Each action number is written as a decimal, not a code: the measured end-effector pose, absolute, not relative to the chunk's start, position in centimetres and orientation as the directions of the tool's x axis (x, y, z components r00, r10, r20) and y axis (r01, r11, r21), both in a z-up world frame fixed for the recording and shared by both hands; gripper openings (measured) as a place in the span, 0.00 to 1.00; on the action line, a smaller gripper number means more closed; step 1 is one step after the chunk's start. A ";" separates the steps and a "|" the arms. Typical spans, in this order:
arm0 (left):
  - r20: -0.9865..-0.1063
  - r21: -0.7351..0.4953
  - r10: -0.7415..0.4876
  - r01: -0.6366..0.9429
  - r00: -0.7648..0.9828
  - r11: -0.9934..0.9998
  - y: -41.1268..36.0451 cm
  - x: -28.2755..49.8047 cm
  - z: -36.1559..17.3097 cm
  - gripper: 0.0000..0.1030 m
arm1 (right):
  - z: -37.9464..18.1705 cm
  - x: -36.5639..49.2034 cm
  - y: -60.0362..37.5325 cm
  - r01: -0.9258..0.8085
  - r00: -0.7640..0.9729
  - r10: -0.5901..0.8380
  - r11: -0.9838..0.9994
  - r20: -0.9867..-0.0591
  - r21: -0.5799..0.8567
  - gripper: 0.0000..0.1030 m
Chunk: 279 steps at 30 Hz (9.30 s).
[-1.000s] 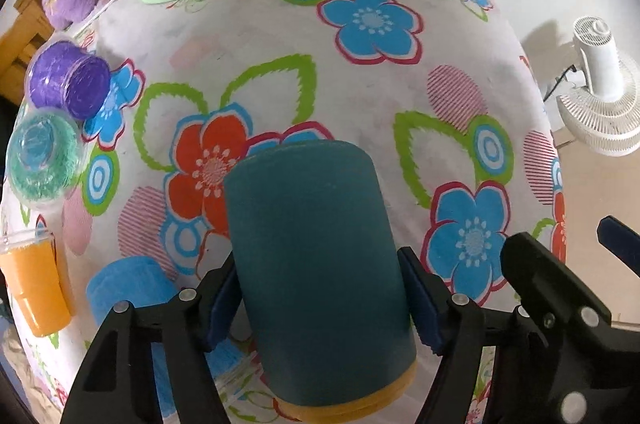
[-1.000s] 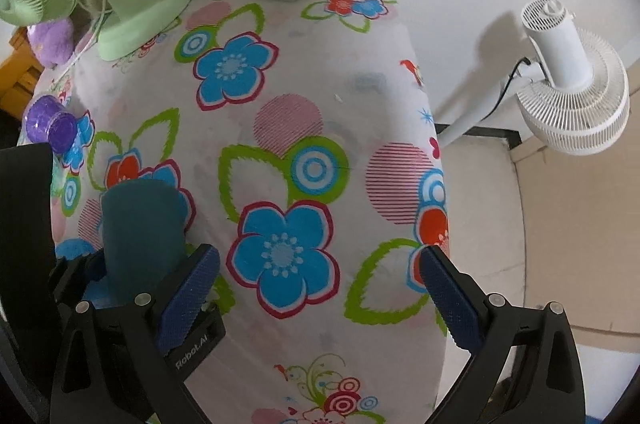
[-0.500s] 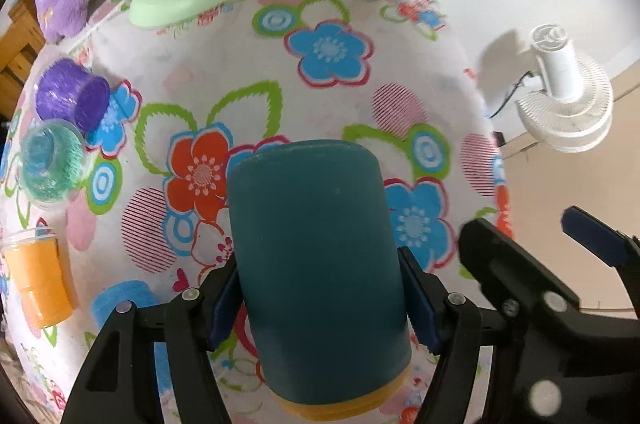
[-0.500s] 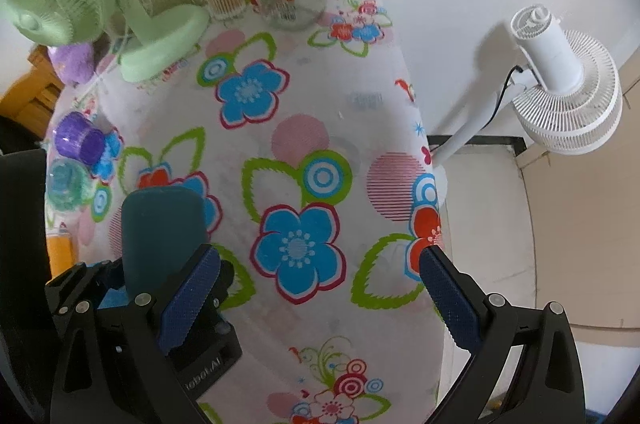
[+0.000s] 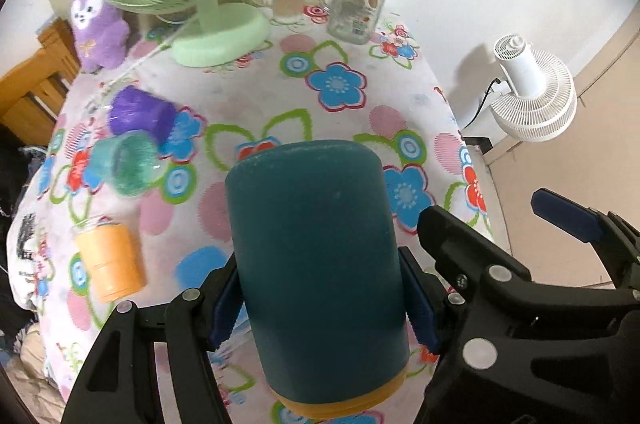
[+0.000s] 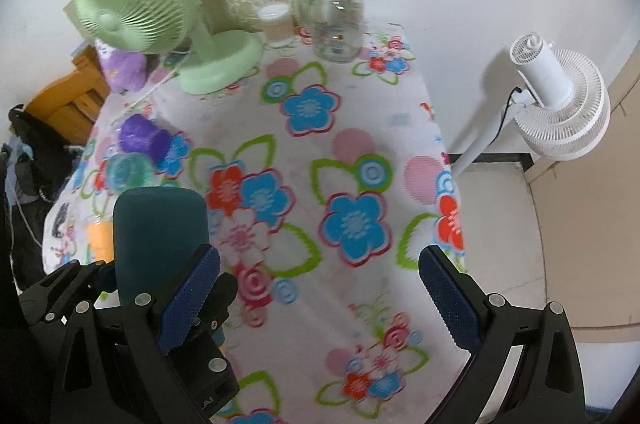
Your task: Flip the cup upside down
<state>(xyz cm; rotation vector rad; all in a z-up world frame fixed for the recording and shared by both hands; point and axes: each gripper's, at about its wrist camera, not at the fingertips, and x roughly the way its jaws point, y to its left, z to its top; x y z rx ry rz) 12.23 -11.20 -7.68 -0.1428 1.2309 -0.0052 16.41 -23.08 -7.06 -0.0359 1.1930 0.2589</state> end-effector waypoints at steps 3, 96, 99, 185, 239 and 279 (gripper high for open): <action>-0.937 -0.106 -0.074 -0.076 0.343 0.991 -9.5 10.6 -7.0 0.69 | -6.6 14.9 -21.0 -0.239 0.341 0.194 0.964 -0.920 0.115 0.99; -0.973 0.040 0.008 0.136 0.229 0.990 7.1 1.5 -11.3 0.95 | -13.5 5.3 -4.8 -0.215 0.197 0.118 0.974 -0.973 0.075 0.97; -0.979 0.041 0.012 0.135 0.205 0.990 8.1 1.9 -12.5 0.95 | -14.9 5.8 -4.3 -0.209 0.173 0.114 0.975 -0.978 0.076 0.97; -0.923 -0.089 -0.050 -0.085 0.381 0.992 9.4 -0.6 -12.2 0.95 | -12.6 0.1 -8.0 -0.376 0.690 0.311 0.925 -0.653 0.043 0.66; -0.866 -0.115 -0.078 -0.046 0.493 0.992 5.8 -1.8 1.1 0.99 | -0.5 1.2 -12.7 -0.158 0.563 0.208 0.977 -0.800 0.142 0.94; -0.842 -0.106 -0.062 -0.052 0.536 0.993 4.8 -2.7 2.9 1.00 | 1.4 -0.2 -13.6 -0.150 0.598 0.153 0.986 -0.786 0.078 0.96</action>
